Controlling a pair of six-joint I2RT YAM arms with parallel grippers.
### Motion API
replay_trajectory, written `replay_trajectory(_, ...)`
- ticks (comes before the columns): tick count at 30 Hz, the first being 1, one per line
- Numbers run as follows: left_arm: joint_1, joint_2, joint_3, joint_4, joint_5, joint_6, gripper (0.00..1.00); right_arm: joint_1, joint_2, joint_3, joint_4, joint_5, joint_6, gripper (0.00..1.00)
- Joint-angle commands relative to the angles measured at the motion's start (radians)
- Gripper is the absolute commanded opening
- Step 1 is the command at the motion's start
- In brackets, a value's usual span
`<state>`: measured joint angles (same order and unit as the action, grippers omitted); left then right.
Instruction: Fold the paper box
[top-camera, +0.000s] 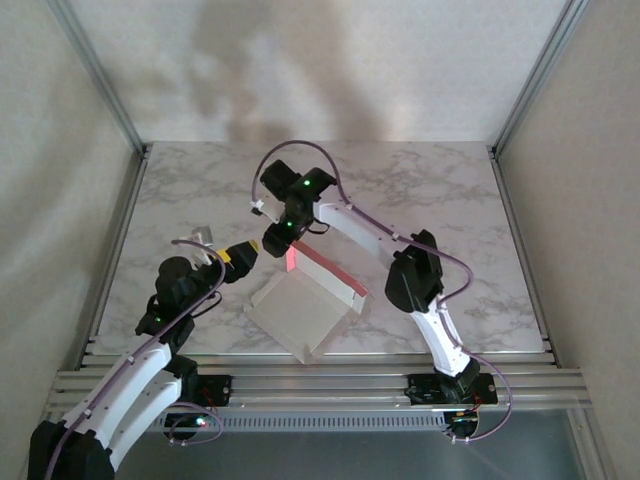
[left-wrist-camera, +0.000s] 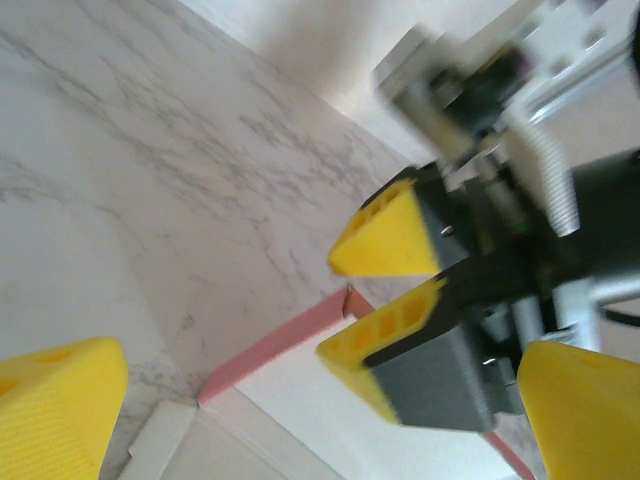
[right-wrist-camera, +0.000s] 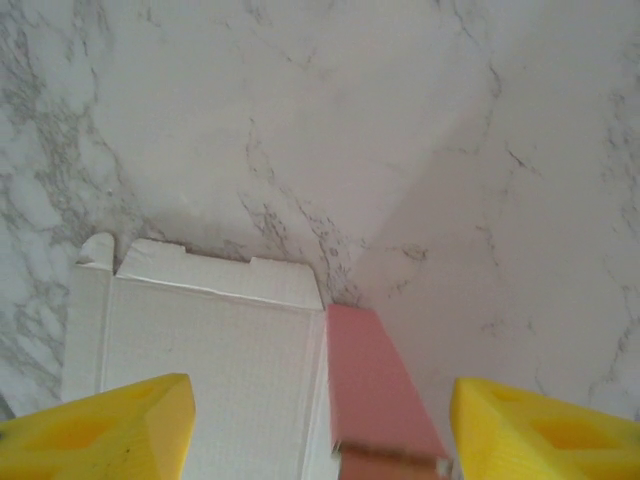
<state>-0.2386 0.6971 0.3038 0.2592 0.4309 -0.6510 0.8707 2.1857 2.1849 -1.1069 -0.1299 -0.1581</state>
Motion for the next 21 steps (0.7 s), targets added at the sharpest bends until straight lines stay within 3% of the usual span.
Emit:
replay_trajectory(1, -0.013, 0.010, -0.029, -0.016, 0.133, -0.018, 0.99, -0.029, -0.172, -0.082, 0.079, -0.040, 0.074, 0.75)
replay_trajectory(5, -0.114, -0.025, -0.028, -0.126, 0.102, -0.044, 0.99, -0.069, -0.308, -0.228, 0.150, -0.087, 0.160, 0.82)
replay_trajectory(10, -0.238, -0.038, -0.025, -0.205, 0.090, -0.114, 0.99, -0.119, -0.475, -0.430, 0.250, -0.172, 0.264, 0.99)
replay_trajectory(21, -0.566, 0.218, 0.035, -0.275, 0.015, -0.168, 0.99, -0.200, -0.756, -0.750, 0.361, -0.169, 0.408, 0.99)
